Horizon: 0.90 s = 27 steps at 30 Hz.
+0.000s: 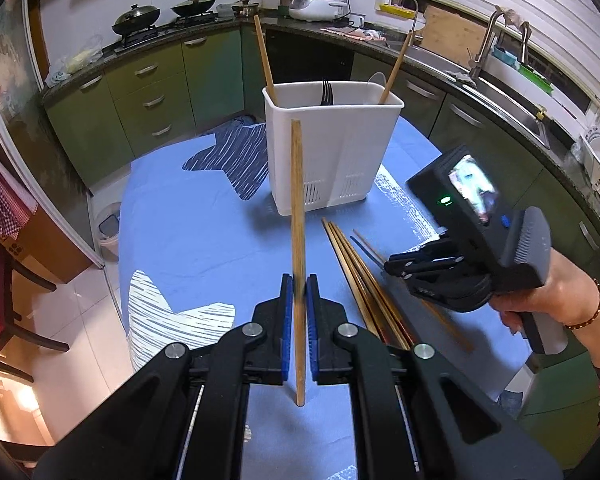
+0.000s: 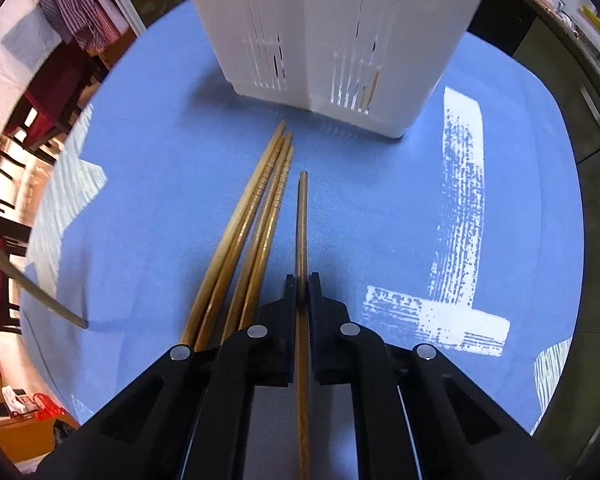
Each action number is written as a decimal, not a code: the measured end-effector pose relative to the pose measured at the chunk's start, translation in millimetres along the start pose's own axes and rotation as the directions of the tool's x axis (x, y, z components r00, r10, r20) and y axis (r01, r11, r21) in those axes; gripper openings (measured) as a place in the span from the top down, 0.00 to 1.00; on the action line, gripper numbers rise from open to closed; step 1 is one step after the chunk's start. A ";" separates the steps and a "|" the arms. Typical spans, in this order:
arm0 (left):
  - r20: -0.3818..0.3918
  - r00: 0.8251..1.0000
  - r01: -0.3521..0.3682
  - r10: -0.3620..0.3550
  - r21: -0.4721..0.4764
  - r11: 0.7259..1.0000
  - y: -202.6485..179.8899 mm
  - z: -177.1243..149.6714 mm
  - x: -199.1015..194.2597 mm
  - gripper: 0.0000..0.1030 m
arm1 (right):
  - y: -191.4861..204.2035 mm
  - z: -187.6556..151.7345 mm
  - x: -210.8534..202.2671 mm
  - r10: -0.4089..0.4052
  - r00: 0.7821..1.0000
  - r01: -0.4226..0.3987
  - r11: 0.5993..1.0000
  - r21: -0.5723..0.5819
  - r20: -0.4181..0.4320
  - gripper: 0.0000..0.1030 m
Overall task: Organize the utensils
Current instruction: 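Grasp and lift a chopstick upright with the left tool while the right tool grasps another, then carry the chopsticks over the caddy and drop them in with both tools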
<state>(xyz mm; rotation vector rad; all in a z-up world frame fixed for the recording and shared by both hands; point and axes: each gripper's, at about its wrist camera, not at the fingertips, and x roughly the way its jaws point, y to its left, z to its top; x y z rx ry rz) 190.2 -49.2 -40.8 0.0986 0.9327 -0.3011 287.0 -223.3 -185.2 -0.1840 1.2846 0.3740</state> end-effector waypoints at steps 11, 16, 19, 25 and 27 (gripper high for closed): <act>0.009 1.000 -0.003 0.003 0.005 1.000 -2.2 -1.9 -5.6 0.94 | -13.3 -39.6 -104.5 0.088 0.963 -0.093 0.996 0.006 0.256 0.94; 0.023 1.000 -0.001 0.001 0.010 1.000 -4.4 -3.7 -13.7 0.94 | -17.9 -55.8 -135.0 0.102 0.940 -0.109 0.994 0.005 0.325 0.94; 0.036 0.999 -0.002 0.001 0.017 1.000 -5.9 -3.0 -19.9 0.94 | -23.3 -60.7 -146.6 0.099 0.934 -0.108 0.994 0.008 0.343 0.94; 0.054 0.999 -0.004 0.003 0.032 0.999 -9.6 2.3 -28.5 0.94 | -30.2 -63.1 -156.6 0.109 0.926 -0.119 0.993 0.008 0.361 0.94; 0.058 0.998 -0.003 0.001 0.036 0.999 -11.7 5.9 -29.9 0.94 | -30.6 -61.9 -160.1 0.115 0.922 -0.126 0.992 0.006 0.369 0.94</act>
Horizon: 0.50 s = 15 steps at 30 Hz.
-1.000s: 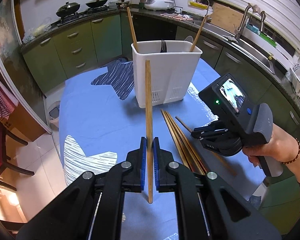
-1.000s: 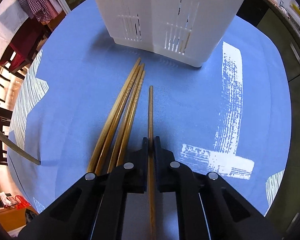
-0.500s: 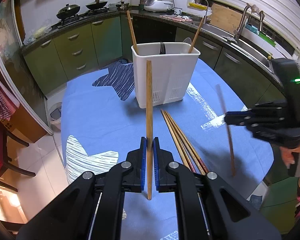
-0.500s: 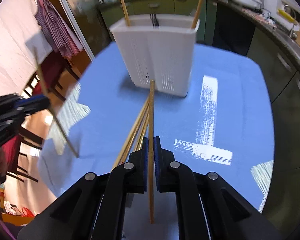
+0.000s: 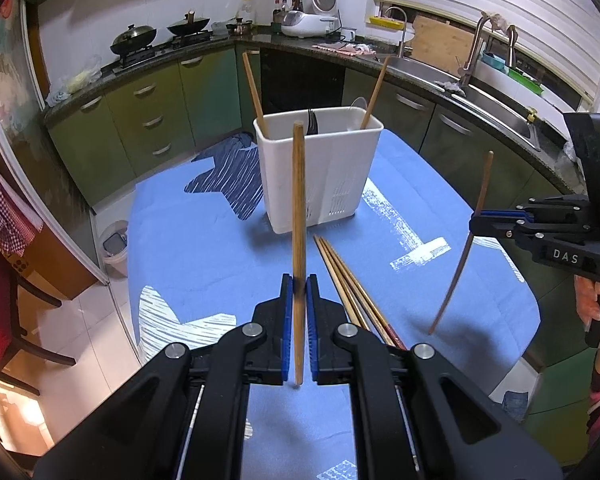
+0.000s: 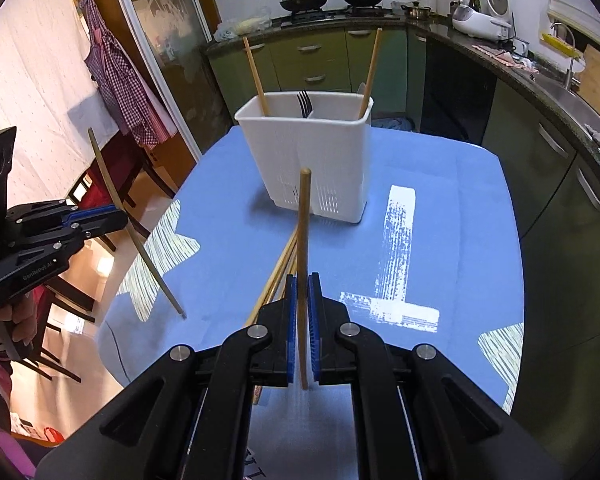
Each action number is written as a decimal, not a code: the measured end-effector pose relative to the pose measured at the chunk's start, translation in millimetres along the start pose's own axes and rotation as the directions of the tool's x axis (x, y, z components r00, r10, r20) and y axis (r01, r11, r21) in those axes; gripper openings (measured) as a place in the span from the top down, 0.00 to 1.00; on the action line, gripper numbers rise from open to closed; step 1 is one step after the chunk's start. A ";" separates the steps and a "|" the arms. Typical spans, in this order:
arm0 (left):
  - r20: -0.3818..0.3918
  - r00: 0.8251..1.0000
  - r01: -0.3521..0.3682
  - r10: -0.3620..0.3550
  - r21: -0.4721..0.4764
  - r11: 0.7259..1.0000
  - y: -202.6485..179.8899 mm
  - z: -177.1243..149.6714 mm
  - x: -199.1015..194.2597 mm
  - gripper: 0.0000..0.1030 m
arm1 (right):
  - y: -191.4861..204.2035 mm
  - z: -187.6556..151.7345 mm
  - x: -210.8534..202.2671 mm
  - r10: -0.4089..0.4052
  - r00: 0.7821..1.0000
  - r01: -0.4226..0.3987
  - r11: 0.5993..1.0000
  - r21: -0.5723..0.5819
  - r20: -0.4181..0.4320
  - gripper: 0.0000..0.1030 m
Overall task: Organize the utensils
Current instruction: 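Carry the chopsticks over the caddy and drop them in with both tools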
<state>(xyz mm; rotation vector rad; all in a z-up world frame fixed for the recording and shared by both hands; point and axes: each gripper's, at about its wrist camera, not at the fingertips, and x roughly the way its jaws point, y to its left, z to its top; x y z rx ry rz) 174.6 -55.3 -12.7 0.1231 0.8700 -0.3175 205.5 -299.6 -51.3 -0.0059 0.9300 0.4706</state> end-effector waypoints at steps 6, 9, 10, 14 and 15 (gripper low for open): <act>0.023 1.000 0.020 -0.020 -0.005 1.000 -2.4 19.9 -7.0 0.94 | 1.9 17.3 -18.9 0.012 0.999 -0.012 1.000 -0.005 0.052 0.94; 0.064 0.998 0.023 -0.023 -0.006 1.000 -3.0 43.0 -17.3 0.94 | 3.6 33.2 -32.7 0.004 0.996 -0.002 1.000 -0.014 0.088 0.94; 0.088 0.996 0.022 -0.021 -0.006 1.000 -3.3 53.7 -23.2 0.94 | 4.5 40.7 -38.4 0.000 0.995 0.002 1.000 -0.018 0.102 0.94; 0.184 0.983 0.023 -0.021 -0.011 1.000 -5.5 94.1 -45.7 0.94 | 7.0 63.2 -55.4 -0.012 0.990 0.015 1.000 -0.024 0.139 0.94; 0.205 0.979 0.023 -0.020 -0.014 1.000 -5.8 104.0 -49.7 0.94 | 8.2 67.8 -59.7 -0.014 0.989 0.019 0.999 -0.028 0.149 0.94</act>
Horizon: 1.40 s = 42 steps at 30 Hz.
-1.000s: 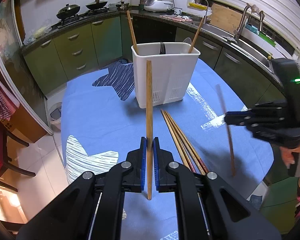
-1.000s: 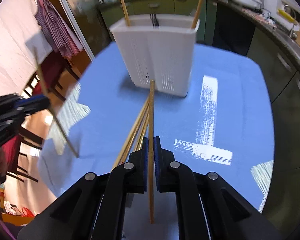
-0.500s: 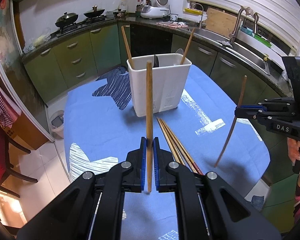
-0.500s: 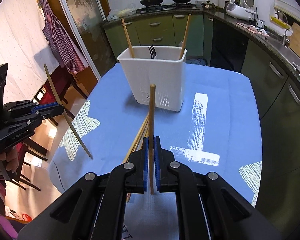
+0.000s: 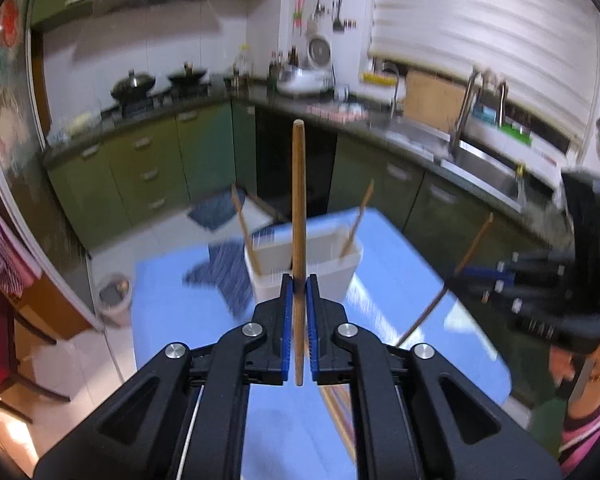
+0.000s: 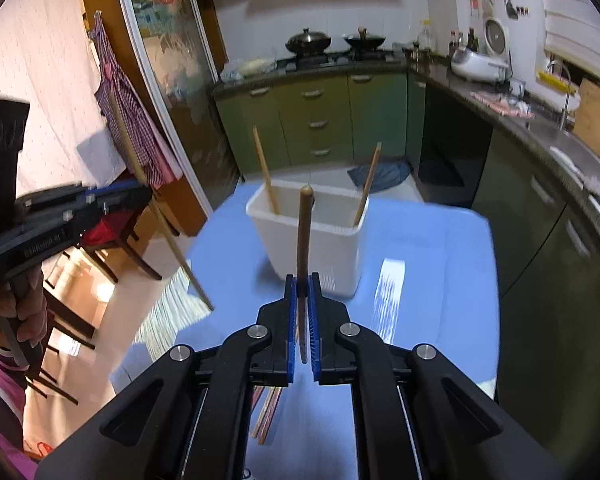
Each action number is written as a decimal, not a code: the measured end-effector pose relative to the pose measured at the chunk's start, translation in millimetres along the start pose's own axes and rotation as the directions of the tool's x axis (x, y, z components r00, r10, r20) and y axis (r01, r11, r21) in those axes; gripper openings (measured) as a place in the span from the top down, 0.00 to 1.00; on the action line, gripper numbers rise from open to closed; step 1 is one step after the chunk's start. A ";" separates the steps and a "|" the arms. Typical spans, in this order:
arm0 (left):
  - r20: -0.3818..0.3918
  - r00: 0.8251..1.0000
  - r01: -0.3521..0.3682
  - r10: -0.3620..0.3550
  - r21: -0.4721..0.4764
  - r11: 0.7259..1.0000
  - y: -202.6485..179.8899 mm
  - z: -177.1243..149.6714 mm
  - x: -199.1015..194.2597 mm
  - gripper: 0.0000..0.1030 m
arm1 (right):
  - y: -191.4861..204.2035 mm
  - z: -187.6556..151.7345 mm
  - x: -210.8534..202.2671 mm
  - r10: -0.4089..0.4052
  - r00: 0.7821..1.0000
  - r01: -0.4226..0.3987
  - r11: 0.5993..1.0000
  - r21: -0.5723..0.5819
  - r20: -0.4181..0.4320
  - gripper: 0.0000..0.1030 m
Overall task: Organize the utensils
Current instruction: 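Carry the chopsticks over the caddy and drop them in with both tools, then lower both open tools to the remaining chopsticks beside the caddy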
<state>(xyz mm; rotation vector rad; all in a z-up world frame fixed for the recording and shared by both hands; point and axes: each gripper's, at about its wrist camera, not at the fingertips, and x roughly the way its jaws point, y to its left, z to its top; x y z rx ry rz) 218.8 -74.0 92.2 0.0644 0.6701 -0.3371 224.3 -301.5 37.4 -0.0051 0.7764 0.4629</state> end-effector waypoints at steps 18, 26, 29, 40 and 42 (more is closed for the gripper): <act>0.073 0.994 -0.082 0.086 -0.048 0.995 11.9 65.6 84.4 0.94 | -8.3 6.6 -10.4 -0.019 1.000 0.019 1.000 -0.004 0.005 0.94; -0.038 0.995 -0.091 0.089 -0.052 0.995 23.1 37.4 113.7 0.87 | -5.5 18.5 -12.6 -0.025 0.999 0.024 1.000 0.006 0.026 0.94; -0.013 0.997 -0.080 0.079 -0.065 0.995 28.3 35.5 99.4 0.75 | -5.5 29.0 -14.8 -0.024 0.999 0.023 1.000 0.015 0.046 0.94; 0.000 0.998 -0.056 0.056 -0.054 0.997 38.1 8.6 46.7 0.68 | -7.0 110.2 -26.5 -0.020 0.979 0.005 0.997 0.076 0.202 0.94; -0.013 0.998 -0.059 0.058 -0.057 0.997 42.4 0.1 43.5 0.68 | -10.3 121.4 -18.1 -0.040 0.978 0.022 0.996 0.091 0.205 0.94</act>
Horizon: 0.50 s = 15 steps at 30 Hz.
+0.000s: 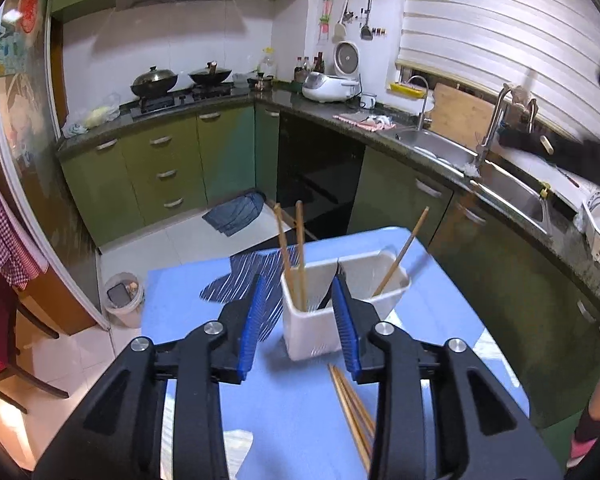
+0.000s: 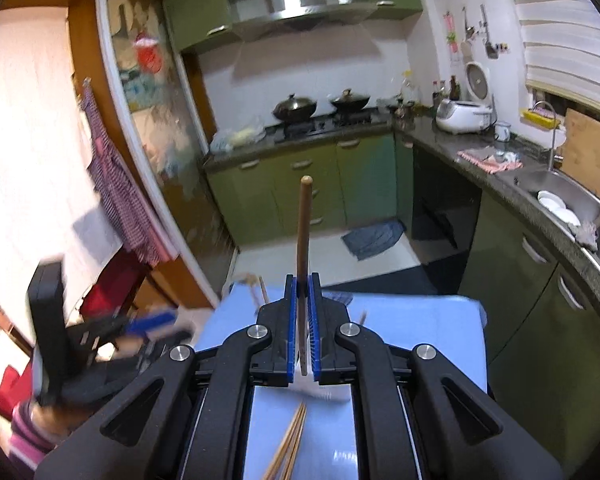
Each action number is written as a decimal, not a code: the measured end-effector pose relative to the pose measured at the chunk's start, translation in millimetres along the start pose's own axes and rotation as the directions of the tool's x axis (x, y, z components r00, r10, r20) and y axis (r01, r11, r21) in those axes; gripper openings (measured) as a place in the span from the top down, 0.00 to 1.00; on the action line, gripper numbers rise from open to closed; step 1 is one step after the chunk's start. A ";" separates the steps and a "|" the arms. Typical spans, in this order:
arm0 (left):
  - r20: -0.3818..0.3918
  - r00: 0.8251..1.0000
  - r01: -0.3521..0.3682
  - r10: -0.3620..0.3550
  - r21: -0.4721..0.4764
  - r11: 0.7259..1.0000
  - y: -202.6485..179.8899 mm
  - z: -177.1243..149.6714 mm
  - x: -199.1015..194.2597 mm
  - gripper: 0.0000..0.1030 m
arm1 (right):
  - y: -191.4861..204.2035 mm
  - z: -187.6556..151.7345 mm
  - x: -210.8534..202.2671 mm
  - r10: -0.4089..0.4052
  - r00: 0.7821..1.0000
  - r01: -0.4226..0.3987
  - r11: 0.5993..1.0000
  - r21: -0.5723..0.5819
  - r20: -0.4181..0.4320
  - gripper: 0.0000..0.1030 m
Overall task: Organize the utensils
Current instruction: 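Lower both open tools to the remaining chopsticks beside the caddy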
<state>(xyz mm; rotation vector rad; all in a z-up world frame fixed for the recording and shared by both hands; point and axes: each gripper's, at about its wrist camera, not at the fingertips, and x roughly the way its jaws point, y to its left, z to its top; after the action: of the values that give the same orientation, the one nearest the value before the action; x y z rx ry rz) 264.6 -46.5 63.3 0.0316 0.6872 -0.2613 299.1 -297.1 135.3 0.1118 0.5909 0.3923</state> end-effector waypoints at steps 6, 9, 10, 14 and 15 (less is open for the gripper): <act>-0.039 0.999 0.009 -0.010 -0.009 1.000 7.8 -17.3 -1.2 0.68 | -15.0 -8.8 65.3 -0.072 0.992 0.075 0.997 0.023 -0.105 0.94; -0.064 0.998 0.011 -0.011 -0.006 1.000 8.7 -23.8 3.3 0.68 | -25.1 -23.9 92.9 -0.078 0.984 0.085 0.996 0.035 -0.161 0.94; -0.070 0.998 0.011 -0.012 -0.003 1.000 5.7 -25.3 4.5 0.68 | -26.6 -26.9 99.5 -0.079 0.981 0.086 0.996 0.033 -0.175 0.93; -0.100 0.995 0.014 -0.014 0.001 1.000 3.4 -34.8 12.2 0.66 | -30.4 -32.5 103.1 -0.056 0.984 0.061 0.998 0.028 -0.171 0.92; -0.110 0.994 0.017 -0.017 0.001 1.000 2.1 -37.6 15.0 0.65 | -28.9 -31.7 97.7 -0.050 0.986 0.054 0.998 0.023 -0.158 0.91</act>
<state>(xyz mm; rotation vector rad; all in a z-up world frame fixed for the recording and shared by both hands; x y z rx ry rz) 252.8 -43.5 24.6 0.0423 0.7973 -0.2784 364.9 -285.7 52.0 0.0916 0.7540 0.3447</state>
